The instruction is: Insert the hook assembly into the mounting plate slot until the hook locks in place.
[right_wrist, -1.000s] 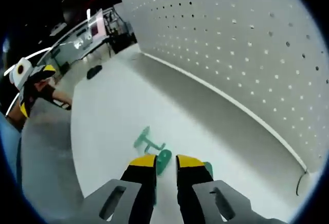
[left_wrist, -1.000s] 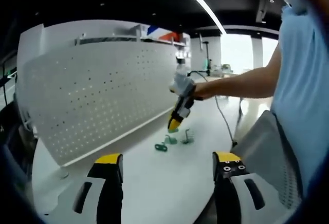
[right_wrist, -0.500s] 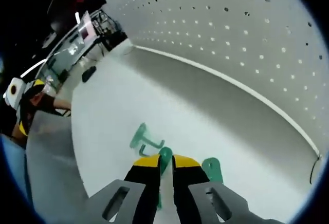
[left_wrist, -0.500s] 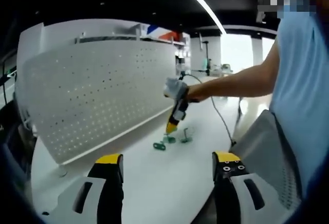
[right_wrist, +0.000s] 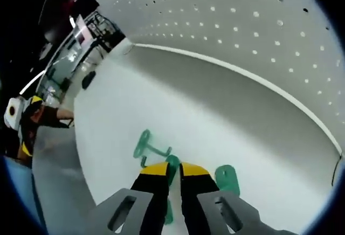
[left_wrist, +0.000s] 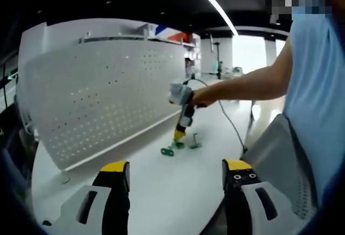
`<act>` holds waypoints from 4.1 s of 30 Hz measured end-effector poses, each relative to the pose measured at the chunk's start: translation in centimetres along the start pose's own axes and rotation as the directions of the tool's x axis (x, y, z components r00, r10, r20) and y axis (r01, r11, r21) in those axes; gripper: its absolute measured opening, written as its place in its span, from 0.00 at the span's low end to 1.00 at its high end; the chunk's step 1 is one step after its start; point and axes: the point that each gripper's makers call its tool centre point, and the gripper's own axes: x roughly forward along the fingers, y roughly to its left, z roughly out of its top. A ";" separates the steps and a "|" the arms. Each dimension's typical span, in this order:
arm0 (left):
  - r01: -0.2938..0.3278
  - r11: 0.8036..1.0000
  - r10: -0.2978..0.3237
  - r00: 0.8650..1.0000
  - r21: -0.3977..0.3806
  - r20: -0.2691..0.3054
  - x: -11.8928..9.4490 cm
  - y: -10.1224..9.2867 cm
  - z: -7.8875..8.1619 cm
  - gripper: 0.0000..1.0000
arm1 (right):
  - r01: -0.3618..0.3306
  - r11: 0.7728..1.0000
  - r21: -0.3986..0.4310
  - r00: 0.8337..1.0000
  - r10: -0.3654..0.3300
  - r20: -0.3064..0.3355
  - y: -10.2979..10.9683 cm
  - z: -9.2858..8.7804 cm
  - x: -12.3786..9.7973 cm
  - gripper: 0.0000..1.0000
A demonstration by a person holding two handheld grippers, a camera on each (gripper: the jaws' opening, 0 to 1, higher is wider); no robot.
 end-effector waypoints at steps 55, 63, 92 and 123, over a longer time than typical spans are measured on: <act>0.087 0.996 -0.087 0.989 0.003 0.118 1.3 -1.1 3.7 0.60 | -0.182 0.983 -0.037 0.933 0.184 0.310 7.0 3.8 -7.3 0.00; 0.121 0.993 -0.118 0.974 -0.004 0.195 1.3 -1.4 5.9 0.54 | -0.237 0.966 -0.101 0.876 0.257 0.409 10.5 5.4 -10.3 0.00; 0.229 0.971 -0.239 0.917 0.070 0.320 1.5 -3.0 11.0 0.33 | -0.407 0.838 -0.363 0.687 0.543 0.483 20.6 7.9 -15.3 0.00; 0.329 0.944 -0.303 0.821 0.033 0.484 0.8 -3.9 14.2 0.09 | -0.464 0.751 -0.470 0.547 0.660 0.514 24.0 8.3 -17.5 0.00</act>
